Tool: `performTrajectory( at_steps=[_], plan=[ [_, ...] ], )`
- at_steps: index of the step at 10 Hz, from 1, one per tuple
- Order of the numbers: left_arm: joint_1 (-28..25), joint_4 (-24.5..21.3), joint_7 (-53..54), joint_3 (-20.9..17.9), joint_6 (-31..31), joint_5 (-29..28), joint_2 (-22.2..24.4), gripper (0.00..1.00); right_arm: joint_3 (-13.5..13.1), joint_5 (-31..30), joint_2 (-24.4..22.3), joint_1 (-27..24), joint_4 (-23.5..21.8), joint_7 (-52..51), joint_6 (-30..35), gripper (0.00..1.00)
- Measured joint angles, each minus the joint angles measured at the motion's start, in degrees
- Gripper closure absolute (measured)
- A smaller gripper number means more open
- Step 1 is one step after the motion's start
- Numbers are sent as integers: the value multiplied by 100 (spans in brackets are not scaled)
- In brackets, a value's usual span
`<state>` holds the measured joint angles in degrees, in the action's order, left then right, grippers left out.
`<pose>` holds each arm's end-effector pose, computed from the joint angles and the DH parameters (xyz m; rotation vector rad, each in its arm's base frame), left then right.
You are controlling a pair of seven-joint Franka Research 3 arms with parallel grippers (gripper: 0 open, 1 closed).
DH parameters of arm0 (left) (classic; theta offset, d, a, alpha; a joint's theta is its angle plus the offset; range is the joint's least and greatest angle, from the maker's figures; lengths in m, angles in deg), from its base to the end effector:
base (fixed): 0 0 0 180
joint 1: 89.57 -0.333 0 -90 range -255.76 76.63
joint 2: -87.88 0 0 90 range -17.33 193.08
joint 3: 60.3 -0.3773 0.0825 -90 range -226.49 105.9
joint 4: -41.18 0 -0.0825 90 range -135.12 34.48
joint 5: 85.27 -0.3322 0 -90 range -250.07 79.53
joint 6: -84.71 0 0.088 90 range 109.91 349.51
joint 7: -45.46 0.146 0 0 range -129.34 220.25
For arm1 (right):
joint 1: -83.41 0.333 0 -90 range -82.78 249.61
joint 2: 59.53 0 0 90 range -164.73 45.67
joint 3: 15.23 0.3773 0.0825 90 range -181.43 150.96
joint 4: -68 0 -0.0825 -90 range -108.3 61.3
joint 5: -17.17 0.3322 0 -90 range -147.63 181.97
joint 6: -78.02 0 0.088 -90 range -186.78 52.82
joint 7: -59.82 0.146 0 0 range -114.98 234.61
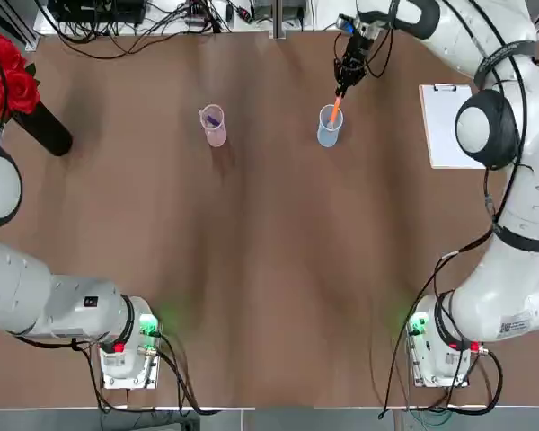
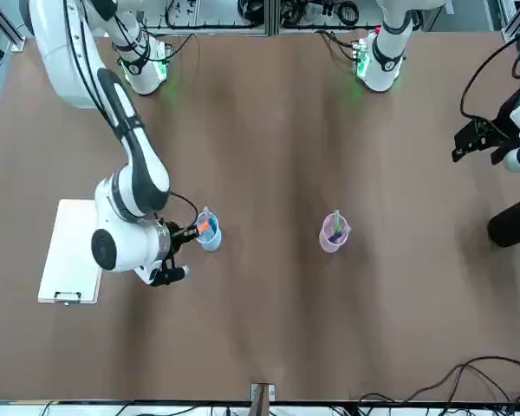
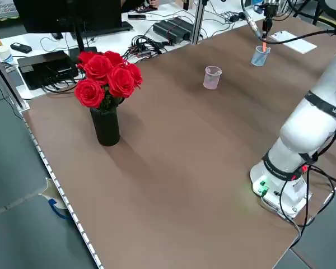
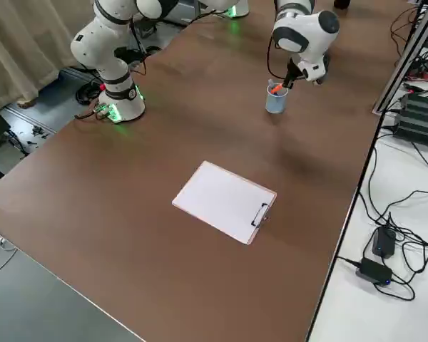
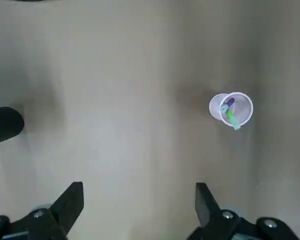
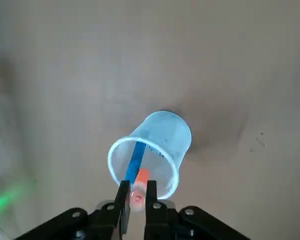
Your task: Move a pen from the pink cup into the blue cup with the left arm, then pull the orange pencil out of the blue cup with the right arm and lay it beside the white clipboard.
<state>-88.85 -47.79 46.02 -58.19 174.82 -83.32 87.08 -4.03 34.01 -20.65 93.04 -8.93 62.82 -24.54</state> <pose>0.5076 -0.0299 0.6476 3.1056 -0.0919 0.0082 0.6447 0.2491 0.3577 -2.7486 -0.2550 0.4169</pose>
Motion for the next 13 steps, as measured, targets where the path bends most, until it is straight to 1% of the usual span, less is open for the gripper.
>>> performTrajectory(
  at_steps=[3,4,5,7,8,9,10,11,12,13],
  plan=[
    [-1,-3,-2,-2,13,0,-6,1,-13,0,-306,-54,15,39,241,84],
    [-1,-3,-3,-2,16,0,-6,1,-24,0,-403,-132,29,39,430,84],
    [-2,-3,-3,-3,17,0,-6,1,-44,0,-464,-236,136,30,754,84],
    [-2,-5,-3,-3,17,0,-9,1,-104,-2,-549,-401,500,-52,1465,84],
    [-2,-6,-3,-2,17,0,-9,1,-283,-13,-572,-448,581,-277,1766,84],
    [-2,-7,-4,-2,17,0,-9,1,-654,-19,-574,-459,613,-678,2084,84],
    [-2,-8,-4,-3,17,0,-10,1,-1124,-38,-577,-470,624,-1188,2377,84],
    [-2,-9,-5,-4,17,0,-12,1,-1534,-160,-580,-492,619,-1626,2570,84],
    [-2,-12,-5,-3,17,0,-16,1,-1725,-454,-576,-533,564,-1849,2643,84],
    [-2,-14,-5,-3,18,0,-23,1,-1758,-703,-546,-553,441,-1912,2647,84]
  ],
)
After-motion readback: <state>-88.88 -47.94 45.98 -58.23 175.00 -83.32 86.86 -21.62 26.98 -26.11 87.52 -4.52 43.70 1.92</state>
